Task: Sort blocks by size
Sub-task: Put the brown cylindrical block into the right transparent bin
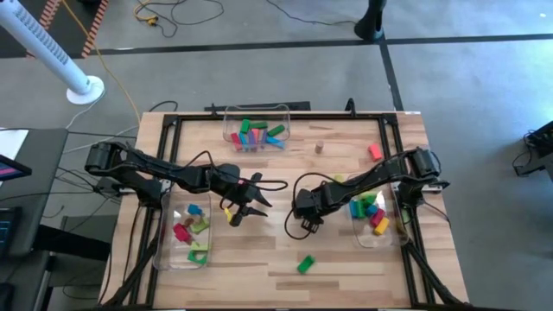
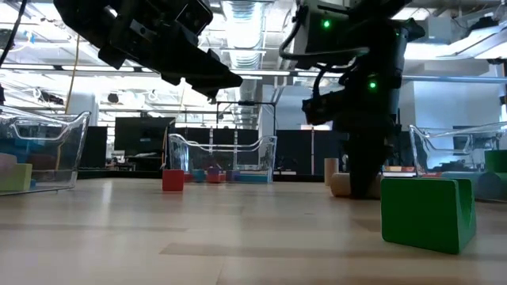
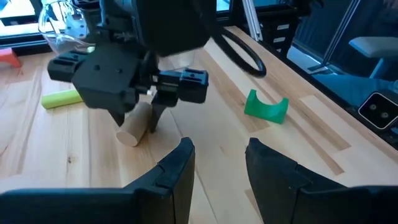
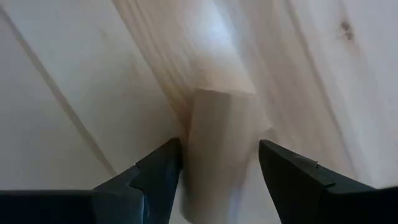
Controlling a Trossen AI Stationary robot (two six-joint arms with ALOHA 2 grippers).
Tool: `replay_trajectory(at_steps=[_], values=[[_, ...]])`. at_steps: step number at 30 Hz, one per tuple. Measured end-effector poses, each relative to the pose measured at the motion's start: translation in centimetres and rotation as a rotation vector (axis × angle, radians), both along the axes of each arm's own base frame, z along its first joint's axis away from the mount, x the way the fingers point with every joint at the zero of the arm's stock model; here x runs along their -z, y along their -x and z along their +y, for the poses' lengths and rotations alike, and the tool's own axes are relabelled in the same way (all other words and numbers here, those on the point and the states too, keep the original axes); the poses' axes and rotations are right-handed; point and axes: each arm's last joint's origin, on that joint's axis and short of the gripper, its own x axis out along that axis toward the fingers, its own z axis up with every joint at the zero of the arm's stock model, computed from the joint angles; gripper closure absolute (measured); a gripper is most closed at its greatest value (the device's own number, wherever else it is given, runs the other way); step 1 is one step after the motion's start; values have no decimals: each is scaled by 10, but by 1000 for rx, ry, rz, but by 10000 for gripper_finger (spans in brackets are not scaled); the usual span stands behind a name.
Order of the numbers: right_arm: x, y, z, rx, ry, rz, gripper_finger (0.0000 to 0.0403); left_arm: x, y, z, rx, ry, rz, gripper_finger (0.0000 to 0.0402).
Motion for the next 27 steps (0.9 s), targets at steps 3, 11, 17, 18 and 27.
replay_trajectory(at_steps=[3,11,17,18,27], values=[[3,-1,0,-4,0,5,155,0,0,0,1,1,1,266],[2,0,8,-28,0,0,223,0,0,0,1,0,1,266],[1,1,15,-52,4,-2,249,0,0,0,-16,-7,0,266],[0,1,16,-62,4,-4,249,0,0,1,-24,-10,0,266],[-21,-16,32,-182,-13,-100,237,0,0,2,-48,-28,-2,266]])
